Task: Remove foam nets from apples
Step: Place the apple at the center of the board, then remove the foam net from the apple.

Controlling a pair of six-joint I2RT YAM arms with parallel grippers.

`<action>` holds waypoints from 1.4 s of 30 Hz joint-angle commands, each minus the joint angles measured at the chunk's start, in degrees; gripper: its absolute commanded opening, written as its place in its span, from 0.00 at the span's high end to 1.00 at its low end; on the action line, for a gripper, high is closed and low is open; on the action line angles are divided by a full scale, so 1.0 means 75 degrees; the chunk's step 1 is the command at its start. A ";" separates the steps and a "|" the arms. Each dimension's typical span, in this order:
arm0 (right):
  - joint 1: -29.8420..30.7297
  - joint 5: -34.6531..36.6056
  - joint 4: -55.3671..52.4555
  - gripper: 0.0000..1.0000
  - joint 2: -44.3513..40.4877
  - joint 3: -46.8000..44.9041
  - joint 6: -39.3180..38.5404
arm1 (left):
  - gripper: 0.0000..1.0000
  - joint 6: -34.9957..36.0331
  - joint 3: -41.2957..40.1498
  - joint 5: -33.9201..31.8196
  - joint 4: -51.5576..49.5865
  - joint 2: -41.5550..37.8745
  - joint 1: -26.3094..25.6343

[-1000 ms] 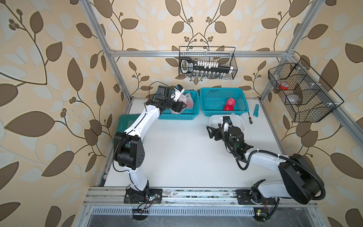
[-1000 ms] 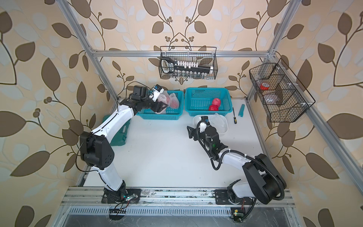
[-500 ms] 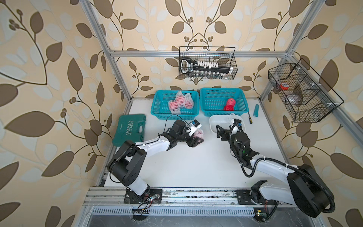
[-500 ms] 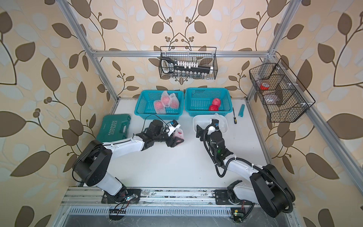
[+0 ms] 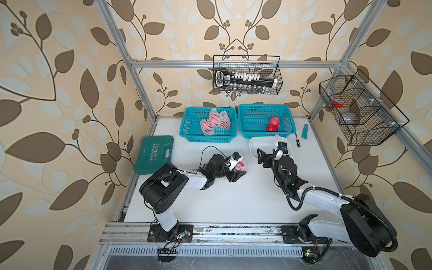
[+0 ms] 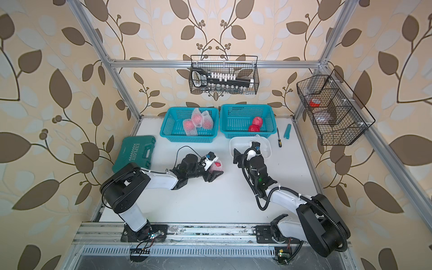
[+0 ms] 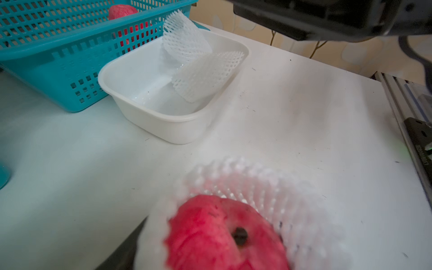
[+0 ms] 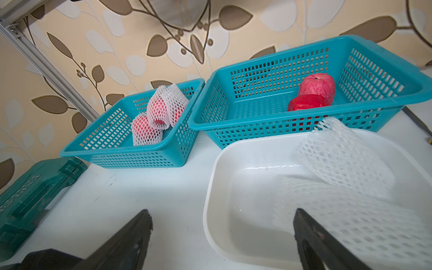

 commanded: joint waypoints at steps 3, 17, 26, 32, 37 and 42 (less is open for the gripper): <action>-0.0032 -0.0247 0.0101 0.06 0.0074 0.0059 0.0003 | 0.24 0.0011 0.0065 -0.0387 0.0937 0.0490 -0.0072; -0.0046 -0.2890 -0.0529 0.06 -0.0095 0.0639 -0.0238 | 0.10 -0.0076 -0.0534 -0.0625 0.1692 0.0607 -0.0060; -0.0079 -0.3894 -0.2718 0.01 -0.0463 0.1061 0.0047 | 0.14 -0.0086 -0.0785 -0.0627 0.2114 0.0593 -0.0063; -0.0230 -0.4842 -0.2986 0.02 0.0363 0.1471 -0.0147 | 0.14 -0.0075 -0.0823 -0.0688 0.2094 0.0451 -0.0051; -0.0200 -0.5225 -0.2376 0.08 0.1258 0.1433 0.0025 | 0.14 -0.0098 -0.0831 -0.0674 0.2033 0.0370 -0.0057; 0.0401 -0.4721 -0.1868 0.09 0.1561 0.1425 -0.0143 | 0.14 -0.0144 -0.0782 -0.0629 0.2013 0.0428 -0.0063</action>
